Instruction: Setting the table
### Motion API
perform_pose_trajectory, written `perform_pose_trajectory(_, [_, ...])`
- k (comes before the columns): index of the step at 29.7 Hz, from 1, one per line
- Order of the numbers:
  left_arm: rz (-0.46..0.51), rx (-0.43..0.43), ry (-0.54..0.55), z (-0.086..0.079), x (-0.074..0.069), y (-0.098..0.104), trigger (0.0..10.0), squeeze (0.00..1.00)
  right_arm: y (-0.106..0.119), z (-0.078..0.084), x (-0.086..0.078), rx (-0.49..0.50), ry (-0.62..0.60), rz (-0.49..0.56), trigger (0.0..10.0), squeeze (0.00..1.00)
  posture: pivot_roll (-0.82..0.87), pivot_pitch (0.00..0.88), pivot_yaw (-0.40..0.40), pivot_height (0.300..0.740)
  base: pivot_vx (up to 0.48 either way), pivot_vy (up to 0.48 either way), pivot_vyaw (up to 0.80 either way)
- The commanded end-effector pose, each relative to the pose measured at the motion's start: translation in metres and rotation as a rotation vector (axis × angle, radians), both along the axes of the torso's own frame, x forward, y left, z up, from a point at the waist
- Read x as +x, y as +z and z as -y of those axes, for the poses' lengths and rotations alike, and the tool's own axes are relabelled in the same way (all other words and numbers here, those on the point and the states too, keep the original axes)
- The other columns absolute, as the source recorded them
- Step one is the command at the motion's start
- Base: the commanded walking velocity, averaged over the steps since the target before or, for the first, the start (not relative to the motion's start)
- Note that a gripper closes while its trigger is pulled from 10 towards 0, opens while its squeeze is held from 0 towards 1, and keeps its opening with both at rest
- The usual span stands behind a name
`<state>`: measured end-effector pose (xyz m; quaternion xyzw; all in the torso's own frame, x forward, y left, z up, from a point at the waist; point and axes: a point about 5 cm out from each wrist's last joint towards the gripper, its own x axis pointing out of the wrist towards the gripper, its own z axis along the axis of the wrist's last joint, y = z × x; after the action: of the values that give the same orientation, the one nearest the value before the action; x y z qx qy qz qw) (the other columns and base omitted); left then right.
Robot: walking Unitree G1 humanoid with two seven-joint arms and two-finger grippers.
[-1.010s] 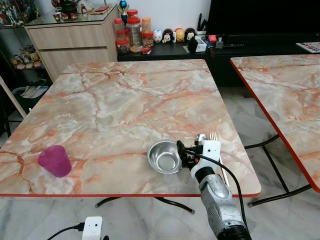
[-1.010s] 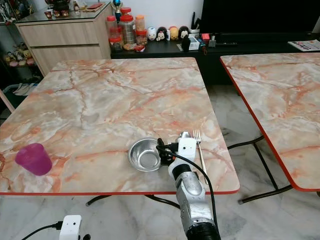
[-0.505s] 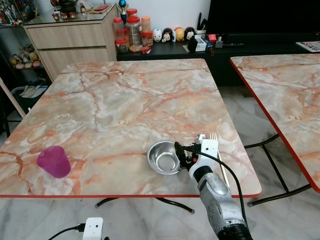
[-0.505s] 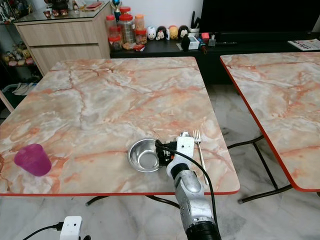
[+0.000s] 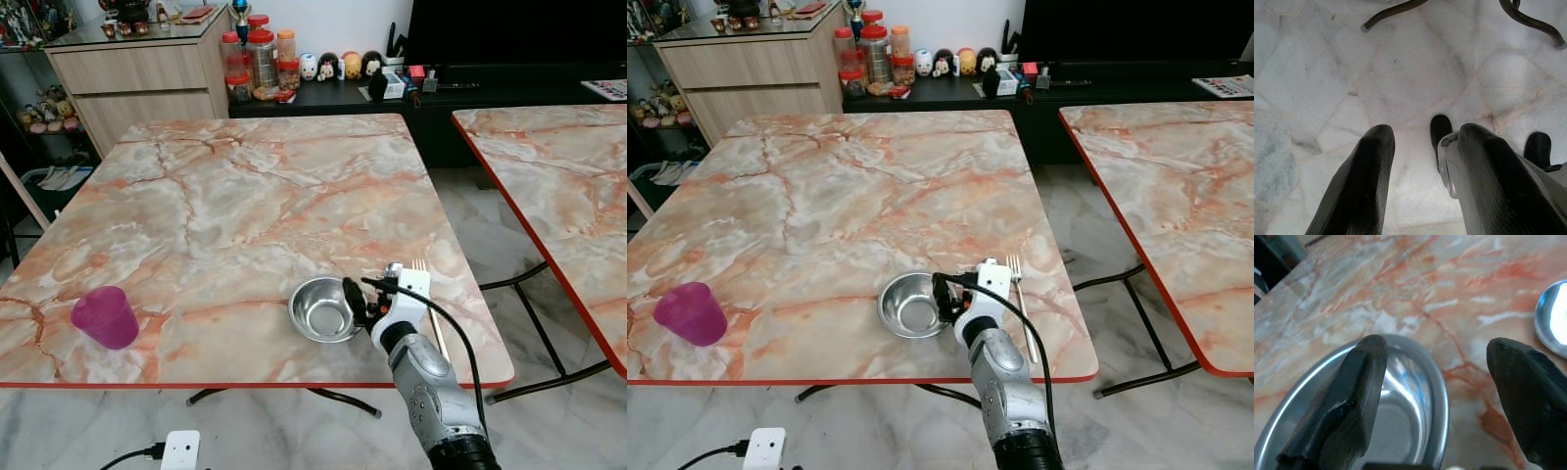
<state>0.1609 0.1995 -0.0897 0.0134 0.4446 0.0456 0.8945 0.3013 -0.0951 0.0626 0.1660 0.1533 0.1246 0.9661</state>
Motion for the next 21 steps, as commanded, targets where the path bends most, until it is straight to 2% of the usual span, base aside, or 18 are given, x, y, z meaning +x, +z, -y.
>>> perform_pose_trajectory(1, [-0.007,0.012,0.017,-0.0049,-0.0002,0.0004,10.0,0.00,0.0029,-0.0081,-0.0015,0.017,0.020,0.002,10.0,0.00,-0.01,0.000,0.037,0.740,0.000,0.000,0.00])
perform_pose_trajectory(19, [-0.011,0.013,0.031,-0.0066,-0.0010,0.0002,10.0,0.00,0.0005,-0.0134,-0.0023,0.005,0.069,-0.033,10.0,0.00,-0.01,0.000,0.038,0.740,0.000,0.000,0.00])
perform_pose_trajectory(20, [-0.010,0.013,0.031,-0.0067,-0.0006,0.0004,10.0,0.00,0.0003,-0.0136,-0.0024,0.000,0.072,-0.032,0.0,0.00,-0.01,0.000,0.038,0.740,0.000,0.000,0.00])
perform_pose_trajectory(21, [-0.010,0.013,0.030,-0.0067,-0.0002,0.0006,10.0,0.00,0.0001,-0.0138,-0.0024,-0.004,0.075,-0.032,0.0,0.00,-0.01,0.000,0.038,0.740,0.000,0.000,0.00])
